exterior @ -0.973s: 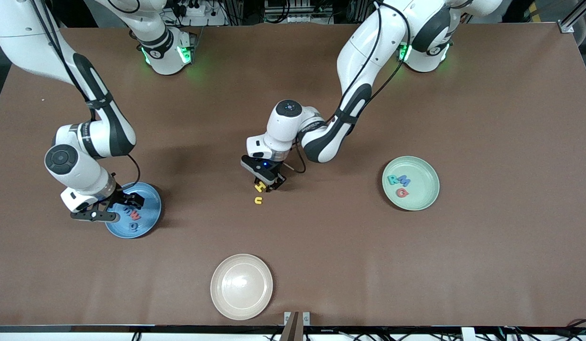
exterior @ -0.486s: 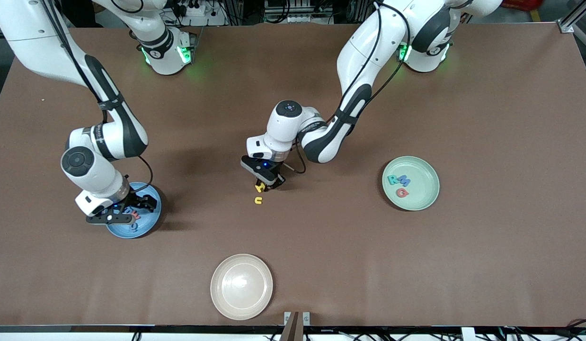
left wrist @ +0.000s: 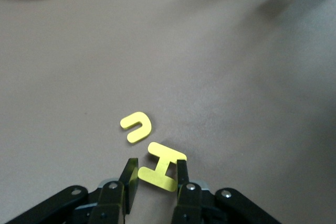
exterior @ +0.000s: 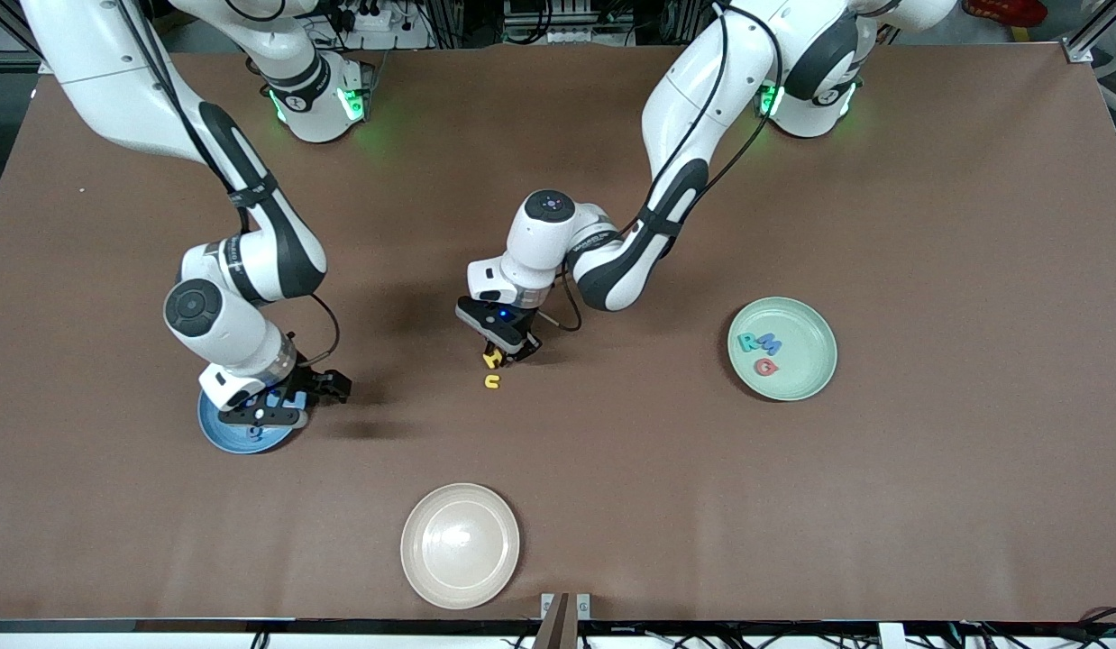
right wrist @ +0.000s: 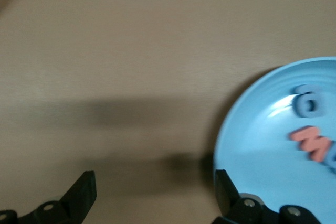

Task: Sort upper and lower case letters into plates
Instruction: 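Grasp the yellow H with the left gripper while the right gripper returns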

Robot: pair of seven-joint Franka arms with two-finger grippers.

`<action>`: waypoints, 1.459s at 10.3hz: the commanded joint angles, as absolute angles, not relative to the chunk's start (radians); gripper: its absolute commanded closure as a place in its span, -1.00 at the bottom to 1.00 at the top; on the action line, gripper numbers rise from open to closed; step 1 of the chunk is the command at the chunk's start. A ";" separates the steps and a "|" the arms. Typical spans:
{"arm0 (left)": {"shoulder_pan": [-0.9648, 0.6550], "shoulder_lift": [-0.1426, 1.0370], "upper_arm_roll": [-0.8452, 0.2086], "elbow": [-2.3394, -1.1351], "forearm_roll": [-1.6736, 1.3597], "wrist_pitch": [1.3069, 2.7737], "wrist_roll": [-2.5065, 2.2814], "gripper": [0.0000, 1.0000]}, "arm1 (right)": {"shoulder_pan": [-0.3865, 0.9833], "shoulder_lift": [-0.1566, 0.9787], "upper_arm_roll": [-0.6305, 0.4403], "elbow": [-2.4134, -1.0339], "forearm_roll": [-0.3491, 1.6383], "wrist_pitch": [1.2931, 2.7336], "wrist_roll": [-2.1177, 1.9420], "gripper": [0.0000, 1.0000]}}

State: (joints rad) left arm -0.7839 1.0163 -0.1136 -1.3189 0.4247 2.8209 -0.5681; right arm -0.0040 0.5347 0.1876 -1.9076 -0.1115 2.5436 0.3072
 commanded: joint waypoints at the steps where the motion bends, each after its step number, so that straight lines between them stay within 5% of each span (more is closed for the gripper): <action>1: -0.788 0.990 -0.107 -1.319 0.404 2.815 -0.575 0.59 | 0.056 0.581 0.186 -1.856 -0.075 2.536 0.403 -1.00; 7: -0.669 0.824 -0.149 -1.475 0.402 2.519 -0.537 0.59 | 0.224 0.627 0.184 -1.743 -0.086 2.389 0.667 -1.00; 15: 0.002 0.428 -0.480 -2.012 0.400 2.350 -0.056 0.59 | 0.416 0.759 0.143 -1.531 -0.097 2.270 0.870 -1.00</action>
State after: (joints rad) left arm -0.1263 0.5177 -0.4228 -1.8697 0.4188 2.3414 -0.1417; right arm 0.3810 0.7163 0.1683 -1.5981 -0.0942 2.2928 0.8416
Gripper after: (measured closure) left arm 0.665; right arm 0.000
